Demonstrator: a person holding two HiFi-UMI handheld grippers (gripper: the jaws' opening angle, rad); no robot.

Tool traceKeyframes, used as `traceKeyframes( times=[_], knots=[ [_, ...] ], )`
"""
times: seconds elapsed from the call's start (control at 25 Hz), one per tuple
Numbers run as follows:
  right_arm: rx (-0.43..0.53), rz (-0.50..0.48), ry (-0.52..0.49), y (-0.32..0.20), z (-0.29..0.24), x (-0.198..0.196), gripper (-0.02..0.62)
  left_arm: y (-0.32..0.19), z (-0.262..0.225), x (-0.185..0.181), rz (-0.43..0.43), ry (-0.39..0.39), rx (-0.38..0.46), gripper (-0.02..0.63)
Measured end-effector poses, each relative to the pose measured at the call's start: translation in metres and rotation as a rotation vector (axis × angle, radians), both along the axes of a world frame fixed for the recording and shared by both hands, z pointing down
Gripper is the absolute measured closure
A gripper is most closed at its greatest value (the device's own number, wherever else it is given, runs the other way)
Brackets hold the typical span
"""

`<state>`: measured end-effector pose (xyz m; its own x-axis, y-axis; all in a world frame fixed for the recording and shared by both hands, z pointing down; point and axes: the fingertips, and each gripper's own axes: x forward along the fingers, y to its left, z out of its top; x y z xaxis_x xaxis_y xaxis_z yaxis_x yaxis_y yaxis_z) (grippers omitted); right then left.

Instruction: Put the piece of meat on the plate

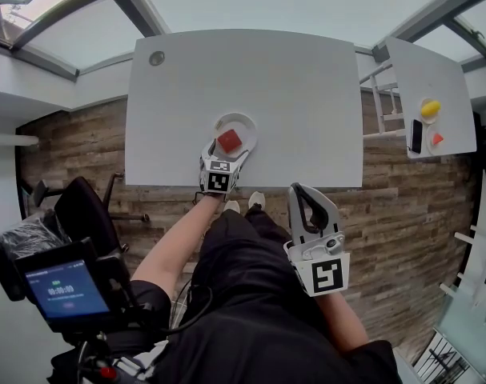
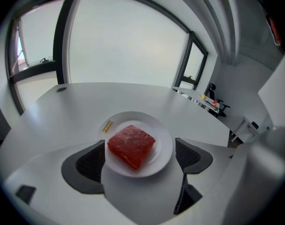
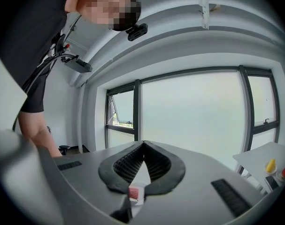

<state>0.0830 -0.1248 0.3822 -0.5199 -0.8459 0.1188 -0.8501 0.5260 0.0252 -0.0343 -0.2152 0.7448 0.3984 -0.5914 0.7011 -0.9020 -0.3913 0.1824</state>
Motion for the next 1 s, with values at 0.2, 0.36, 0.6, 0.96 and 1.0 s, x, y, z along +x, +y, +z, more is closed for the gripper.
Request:
traceKeyframes(
  times=[0.2, 0.36, 0.6, 0.96, 1.0],
  knots=[
    [0.001, 0.008, -0.009, 0.008, -0.006, 0.004, 0.592, 0.003, -0.022, -0.001, -0.002, 0.014, 0.060, 0.152],
    [-0.009, 0.015, -0.050, 0.007, -0.008, 0.005, 0.592, 0.005, -0.042, 0.001, 0.002, 0.021, 0.116, 0.152],
    [-0.009, -0.015, -0.085, 0.012, -0.014, -0.009, 0.592, 0.020, -0.087, -0.002, 0.015, 0.036, 0.209, 0.152],
    [-0.007, 0.006, -0.099, -0.002, -0.013, -0.007, 0.592, 0.033, -0.139, -0.011, -0.055, 0.077, 0.317, 0.153],
    [-0.009, 0.002, -0.104, -0.004, -0.013, -0.006, 0.592, 0.034, -0.145, -0.009, -0.054, 0.083, 0.331, 0.155]
  ],
)
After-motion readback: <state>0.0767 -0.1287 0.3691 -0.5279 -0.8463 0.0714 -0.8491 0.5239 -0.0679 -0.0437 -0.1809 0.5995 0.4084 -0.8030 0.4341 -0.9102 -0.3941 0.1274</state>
